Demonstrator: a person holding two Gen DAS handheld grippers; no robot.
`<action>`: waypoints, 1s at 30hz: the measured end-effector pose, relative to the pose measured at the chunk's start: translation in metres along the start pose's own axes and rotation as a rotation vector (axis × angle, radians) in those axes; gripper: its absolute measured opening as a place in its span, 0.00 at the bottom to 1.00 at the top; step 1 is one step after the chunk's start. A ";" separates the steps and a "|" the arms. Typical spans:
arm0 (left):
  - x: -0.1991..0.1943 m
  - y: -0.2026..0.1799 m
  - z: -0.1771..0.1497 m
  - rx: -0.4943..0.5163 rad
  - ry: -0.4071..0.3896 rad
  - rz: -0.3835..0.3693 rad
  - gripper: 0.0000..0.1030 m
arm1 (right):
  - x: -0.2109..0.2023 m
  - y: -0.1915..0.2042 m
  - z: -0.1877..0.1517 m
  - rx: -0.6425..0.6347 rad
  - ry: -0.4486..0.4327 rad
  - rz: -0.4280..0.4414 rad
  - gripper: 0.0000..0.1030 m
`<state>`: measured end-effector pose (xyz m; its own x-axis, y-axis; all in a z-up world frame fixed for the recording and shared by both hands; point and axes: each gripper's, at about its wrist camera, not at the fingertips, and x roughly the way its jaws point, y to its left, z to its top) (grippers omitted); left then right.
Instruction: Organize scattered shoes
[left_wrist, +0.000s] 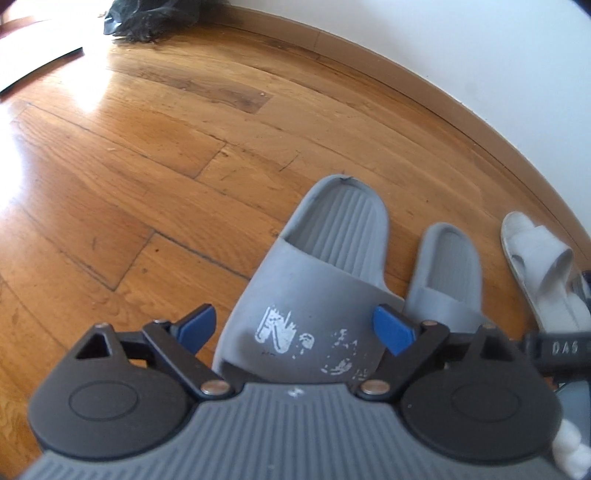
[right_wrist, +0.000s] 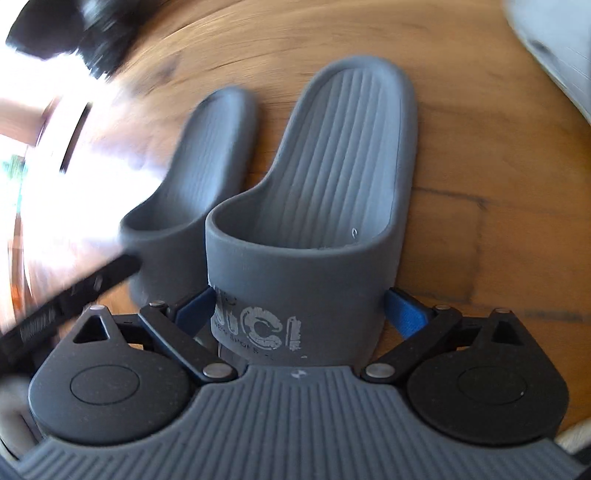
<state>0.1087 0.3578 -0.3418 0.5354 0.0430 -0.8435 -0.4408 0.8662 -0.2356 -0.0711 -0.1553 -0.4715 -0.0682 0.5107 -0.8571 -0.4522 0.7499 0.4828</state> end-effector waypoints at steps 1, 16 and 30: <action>0.001 -0.002 0.001 0.005 0.001 -0.003 0.92 | 0.001 0.002 0.002 0.004 0.000 0.003 0.96; -0.089 0.030 -0.024 -0.079 -0.093 0.052 0.89 | -0.066 0.027 0.046 0.063 -0.111 0.090 0.94; -0.120 0.075 -0.042 -0.248 -0.075 0.118 0.89 | -0.049 0.110 0.003 -0.548 -0.130 0.024 0.82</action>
<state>-0.0192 0.3968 -0.2787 0.5176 0.1808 -0.8363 -0.6608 0.7054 -0.2564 -0.1145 -0.0965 -0.3755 0.0105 0.5988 -0.8008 -0.8503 0.4268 0.3080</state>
